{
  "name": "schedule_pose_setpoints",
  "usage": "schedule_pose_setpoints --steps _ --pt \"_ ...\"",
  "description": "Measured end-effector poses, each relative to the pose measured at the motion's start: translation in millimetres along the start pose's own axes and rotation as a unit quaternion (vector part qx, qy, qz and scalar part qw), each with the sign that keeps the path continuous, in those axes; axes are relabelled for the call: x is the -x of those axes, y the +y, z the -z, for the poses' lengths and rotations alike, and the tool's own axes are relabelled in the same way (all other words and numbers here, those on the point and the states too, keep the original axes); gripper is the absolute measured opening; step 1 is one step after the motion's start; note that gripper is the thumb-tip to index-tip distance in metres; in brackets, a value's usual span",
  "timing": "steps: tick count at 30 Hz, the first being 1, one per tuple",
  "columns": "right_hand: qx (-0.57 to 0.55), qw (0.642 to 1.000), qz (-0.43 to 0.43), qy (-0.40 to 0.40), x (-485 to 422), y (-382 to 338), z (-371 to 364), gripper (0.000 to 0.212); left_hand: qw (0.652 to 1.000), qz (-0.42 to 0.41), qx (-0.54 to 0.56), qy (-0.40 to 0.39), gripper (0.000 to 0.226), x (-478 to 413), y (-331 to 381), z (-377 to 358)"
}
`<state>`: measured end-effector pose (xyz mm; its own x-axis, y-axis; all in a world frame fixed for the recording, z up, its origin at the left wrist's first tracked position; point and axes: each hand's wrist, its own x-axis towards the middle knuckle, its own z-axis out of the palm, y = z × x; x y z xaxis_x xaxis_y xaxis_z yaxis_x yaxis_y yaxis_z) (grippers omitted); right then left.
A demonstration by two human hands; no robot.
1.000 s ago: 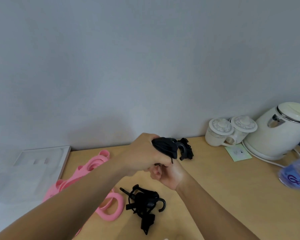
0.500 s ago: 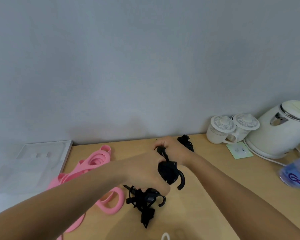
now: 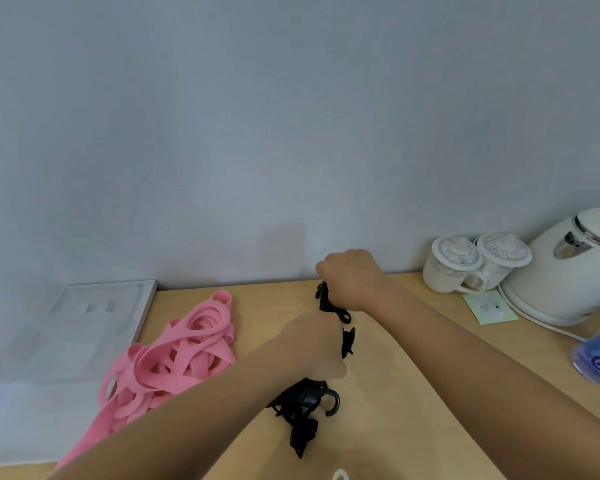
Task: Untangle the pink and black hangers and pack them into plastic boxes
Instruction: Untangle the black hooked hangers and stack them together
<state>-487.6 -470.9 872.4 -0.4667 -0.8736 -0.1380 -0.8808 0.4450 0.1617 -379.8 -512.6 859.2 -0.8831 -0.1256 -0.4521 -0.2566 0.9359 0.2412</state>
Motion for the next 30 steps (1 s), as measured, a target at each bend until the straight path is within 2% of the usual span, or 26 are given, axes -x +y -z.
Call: schedule_pose_setpoints --steps 3,6,9,15,22,25,28,30 --pt "0.002 0.999 -0.031 0.018 -3.1 -3.7 4.4 0.029 0.998 0.039 -0.028 0.04 0.025 -11.0 -1.6 -2.4" --pt "-0.006 0.998 -0.057 0.033 -4.7 -6.2 7.5 0.032 0.993 0.057 -0.037 0.092 0.004 -18.6 -4.0 -1.3" --pt "-0.023 0.995 -0.084 0.046 -4.9 -7.5 13.6 0.033 0.985 0.078 -0.063 0.143 0.022 -27.8 -6.3 -2.5" --pt "-0.066 0.987 -0.141 0.042 -0.3 -5.5 22.0 0.031 0.974 0.102 -0.085 0.182 0.023 -39.2 -13.5 -0.9" --pt "-0.089 0.983 -0.16 0.022 3.8 -19.1 27.8 0.031 0.975 0.134 -0.008 0.18 0.02 -44.5 -25.4 11.4" --pt "-0.11 0.98 -0.159 0.037 5.3 -23.1 34.4 0.032 0.969 0.133 0.033 0.206 0.007 -46.5 -34.5 21.9" --pt "-0.23 0.95 -0.195 0.08 8.2 -14.5 39.1 0.022 0.951 0.142 0.107 0.252 0.011 -46.9 -38.3 41.3" --pt "-0.384 0.882 -0.243 0.121 10.0 -7.8 35.6 0.009 0.936 0.139 0.155 0.284 0.012 -46.4 -37.8 52.2"
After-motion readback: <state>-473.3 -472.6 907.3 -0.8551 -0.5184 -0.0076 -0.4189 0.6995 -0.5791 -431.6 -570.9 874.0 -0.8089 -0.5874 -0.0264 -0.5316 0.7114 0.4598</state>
